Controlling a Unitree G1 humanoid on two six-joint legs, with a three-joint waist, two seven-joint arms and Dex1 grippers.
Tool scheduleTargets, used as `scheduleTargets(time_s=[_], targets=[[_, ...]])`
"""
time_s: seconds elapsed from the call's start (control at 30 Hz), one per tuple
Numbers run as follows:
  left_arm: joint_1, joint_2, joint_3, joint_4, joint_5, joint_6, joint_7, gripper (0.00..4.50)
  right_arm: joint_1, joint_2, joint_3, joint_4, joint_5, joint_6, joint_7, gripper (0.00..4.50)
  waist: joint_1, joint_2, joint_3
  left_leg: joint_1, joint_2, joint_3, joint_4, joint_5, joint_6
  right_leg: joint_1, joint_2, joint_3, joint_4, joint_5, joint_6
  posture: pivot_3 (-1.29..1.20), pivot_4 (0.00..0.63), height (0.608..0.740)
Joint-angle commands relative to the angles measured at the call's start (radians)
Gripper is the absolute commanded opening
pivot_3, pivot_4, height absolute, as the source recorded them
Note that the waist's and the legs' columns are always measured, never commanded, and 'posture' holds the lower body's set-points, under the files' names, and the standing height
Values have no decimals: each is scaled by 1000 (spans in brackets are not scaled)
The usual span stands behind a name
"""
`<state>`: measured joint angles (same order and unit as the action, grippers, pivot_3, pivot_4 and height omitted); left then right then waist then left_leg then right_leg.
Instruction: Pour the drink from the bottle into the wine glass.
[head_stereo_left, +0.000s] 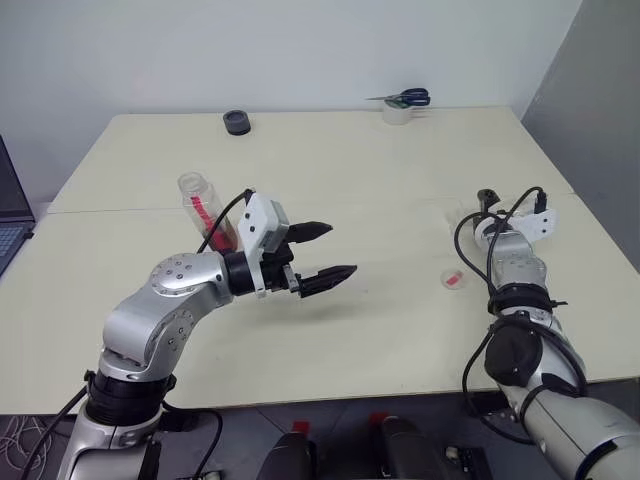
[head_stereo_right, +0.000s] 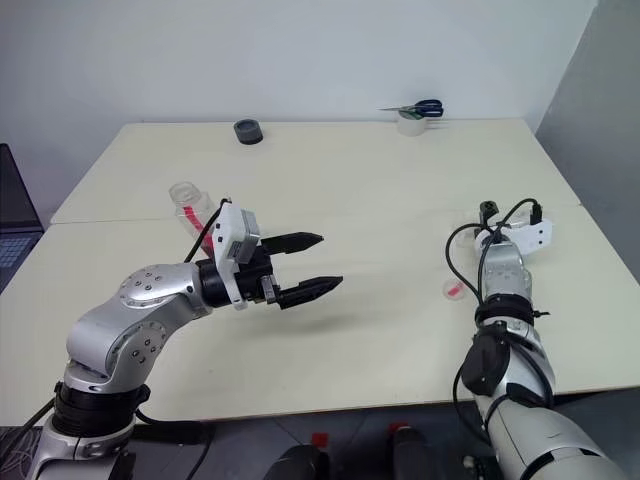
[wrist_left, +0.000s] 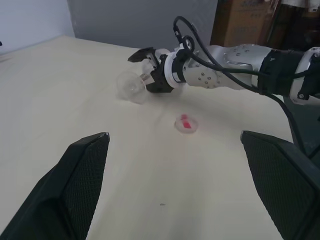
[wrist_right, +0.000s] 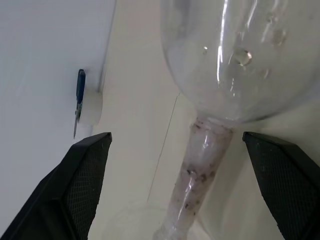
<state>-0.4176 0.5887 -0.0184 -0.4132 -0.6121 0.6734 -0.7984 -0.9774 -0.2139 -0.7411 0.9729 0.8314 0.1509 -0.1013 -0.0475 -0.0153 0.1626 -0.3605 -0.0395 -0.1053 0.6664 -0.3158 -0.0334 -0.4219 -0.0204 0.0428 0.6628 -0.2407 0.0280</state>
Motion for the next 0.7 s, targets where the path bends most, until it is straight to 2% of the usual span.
scheduleTargets(time_s=[0.03,0.07,0.27,0.37,0.4,0.43,0.57,0.7], targets=[[-18,6,0,2,7,-17,-12,4500,-29,-23,-9,101,-25,-69,41,4104,0,0,0,0,0,0,0,0,0,0,0,0,0,0,0,0,150,740],[-17,8,0,2,7,-16,-13,4500,-38,-25,-12,118,-26,-80,49,3910,0,0,0,0,0,0,0,0,0,0,0,0,0,0,0,0,150,740],[-16,8,-3,0,4,-12,-13,4500,-68,-23,14,167,-65,-122,69,1713,-8,0,0,0,1,0,0,0,0,0,-1,1,0,0,0,0,150,740],[-12,11,-1,-3,5,-13,-10,4500,-71,-19,140,129,-206,-186,79,604,-11,0,0,0,1,0,0,0,0,-1,-1,1,0,0,0,0,150,740],[-11,12,0,-6,4,-12,-9,4500,-72,-17,170,116,-238,-196,85,395,-10,1,0,0,1,0,-1,1,-1,-1,-1,1,0,0,0,0,150,740],[-7,14,2,-10,3,-11,-8,4500,-68,-10,238,85,-300,-201,106,266,-8,1,0,0,1,0,-1,2,-3,-1,-1,0,0,0,0,0,150,740],[2,18,3,-20,-2,-9,-5,4500,23,7,568,-74,-605,-299,245,266,-11,1,0,-2,0,-2,0,2,-4,-3,-1,1,0,0,0,0,150,740],[17,24,10,-36,-10,-1,2,4500,146,22,678,-192,-708,-328,273,266,-12,1,0,-2,1,-3,-1,2,-4,-5,-2,2,0,0,0,0,150,740]])
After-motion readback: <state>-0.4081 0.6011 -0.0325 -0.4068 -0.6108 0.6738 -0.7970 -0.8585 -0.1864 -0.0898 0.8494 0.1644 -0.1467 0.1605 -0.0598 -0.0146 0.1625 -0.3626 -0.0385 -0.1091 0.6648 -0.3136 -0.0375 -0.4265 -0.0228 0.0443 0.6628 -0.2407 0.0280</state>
